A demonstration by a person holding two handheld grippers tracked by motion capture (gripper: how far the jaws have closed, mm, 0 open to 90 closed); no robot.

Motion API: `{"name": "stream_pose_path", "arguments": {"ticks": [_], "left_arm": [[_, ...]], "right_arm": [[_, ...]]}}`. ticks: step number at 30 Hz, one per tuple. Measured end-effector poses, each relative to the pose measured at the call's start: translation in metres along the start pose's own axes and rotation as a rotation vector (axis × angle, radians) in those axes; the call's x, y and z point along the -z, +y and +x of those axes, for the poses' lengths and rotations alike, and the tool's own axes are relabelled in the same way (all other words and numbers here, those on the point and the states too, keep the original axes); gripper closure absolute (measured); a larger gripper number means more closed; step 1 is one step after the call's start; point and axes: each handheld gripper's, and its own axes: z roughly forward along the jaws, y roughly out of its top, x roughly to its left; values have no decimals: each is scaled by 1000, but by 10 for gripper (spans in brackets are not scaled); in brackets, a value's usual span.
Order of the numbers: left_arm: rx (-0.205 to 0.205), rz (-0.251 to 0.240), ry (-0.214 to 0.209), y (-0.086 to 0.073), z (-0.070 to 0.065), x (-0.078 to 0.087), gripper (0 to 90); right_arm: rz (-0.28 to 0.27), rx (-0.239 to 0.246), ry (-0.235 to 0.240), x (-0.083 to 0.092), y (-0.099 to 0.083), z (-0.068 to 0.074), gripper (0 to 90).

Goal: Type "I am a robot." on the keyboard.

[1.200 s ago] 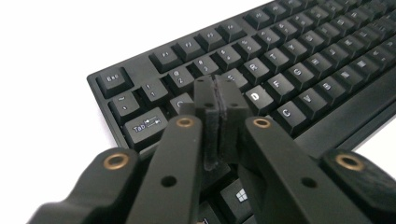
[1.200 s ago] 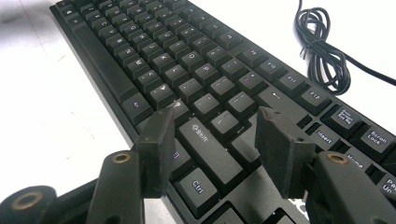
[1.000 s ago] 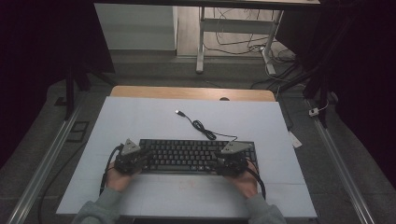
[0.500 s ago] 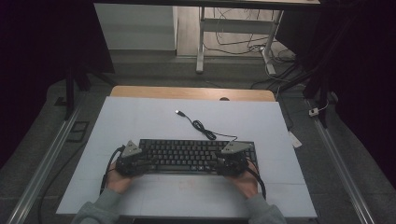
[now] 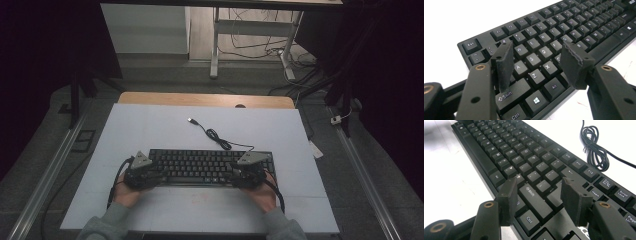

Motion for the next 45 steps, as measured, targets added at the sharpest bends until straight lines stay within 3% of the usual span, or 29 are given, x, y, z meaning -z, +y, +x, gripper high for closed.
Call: {"name": "stream_pose_path", "arguments": {"ticks": [8,15,20,28,38,45], "left_arm": [[-4,4,2,-1,0,0,441],[-9,5,4,-1,-1,1,435],[-2,-4,17,-1,-2,1,436],[-6,-2,18,-2,-2,1,433],[-10,7,24,-2,-2,-1,427],[-12,9,23,-3,-2,-1,426]], "right_arm": [[-15,-8,10,-2,5,5,472],[-22,-3,29,-12,19,18,505],[-9,6,58,-24,29,27,623],[5,-9,101,-39,43,35,890],[68,-11,101,-65,48,45,895],[92,18,94,-73,48,49,894]]}}
